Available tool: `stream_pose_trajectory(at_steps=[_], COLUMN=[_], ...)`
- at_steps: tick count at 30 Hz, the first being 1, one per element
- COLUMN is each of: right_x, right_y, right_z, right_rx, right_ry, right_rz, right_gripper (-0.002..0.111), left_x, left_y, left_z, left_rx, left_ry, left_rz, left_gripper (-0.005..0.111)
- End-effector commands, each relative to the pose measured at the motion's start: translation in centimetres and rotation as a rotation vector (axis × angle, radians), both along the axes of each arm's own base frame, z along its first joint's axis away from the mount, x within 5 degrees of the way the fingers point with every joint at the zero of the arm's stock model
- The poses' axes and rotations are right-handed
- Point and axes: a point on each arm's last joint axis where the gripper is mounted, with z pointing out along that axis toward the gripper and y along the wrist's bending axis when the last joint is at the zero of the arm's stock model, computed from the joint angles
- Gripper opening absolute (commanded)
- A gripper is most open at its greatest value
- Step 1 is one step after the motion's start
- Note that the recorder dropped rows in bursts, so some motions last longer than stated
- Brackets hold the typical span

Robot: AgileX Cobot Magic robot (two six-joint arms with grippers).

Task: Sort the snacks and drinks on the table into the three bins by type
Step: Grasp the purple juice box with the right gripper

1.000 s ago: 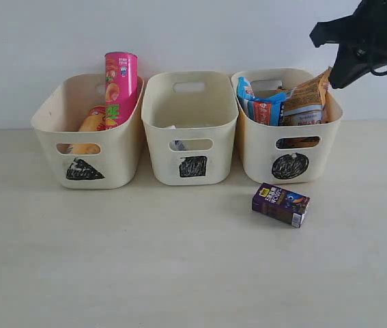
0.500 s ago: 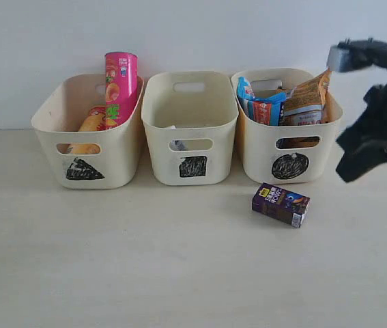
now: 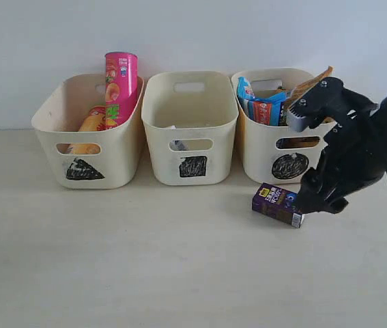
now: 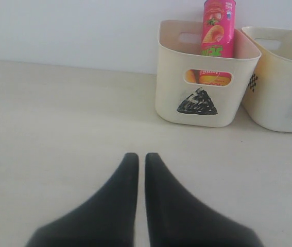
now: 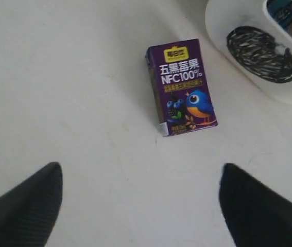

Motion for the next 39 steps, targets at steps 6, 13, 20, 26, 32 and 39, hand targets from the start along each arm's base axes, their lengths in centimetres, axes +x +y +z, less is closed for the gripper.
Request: stream_pose_trajectory(at_steps=[6,13,20,26,32,39], right_x=[2.2,4.5,6.7,7.7,7.4,6.5], right_y=[0.1,0.6,1.0,1.3,1.3,1.4], right_z=[-4.5,-7.1,-10.0,-11.5,-11.7,-10.5], right_rx=[-0.057,-0.084,-0.106,-0.113,-0.117,-0.109], right_ry=[0.037,0.036,0.027,0.049,0.086,0.149], right_rz=[-0.019,-0.01,-0.002,0.0,0.007,0.024], right_gripper=[0.078,0.078,0.078,0.077,0.034,0.0], left_x=[0.0,0.0,0.0,0.0,0.0,0.0], left_y=[0.0,0.0,0.0,0.0,0.0,0.0], left_z=[0.0,0.0,0.0,0.0,0.0,0.0], left_rx=[-0.011,-0.011,-0.011,-0.011,-0.011,-0.011], left_ry=[-0.008,-0.008,-0.008,-0.008,-0.008,-0.008], left_rz=[0.002,0.002,0.002,0.002,0.002,0.002], left_gripper=[0.004,0.004,0.004,0.004,0.004,0.004])
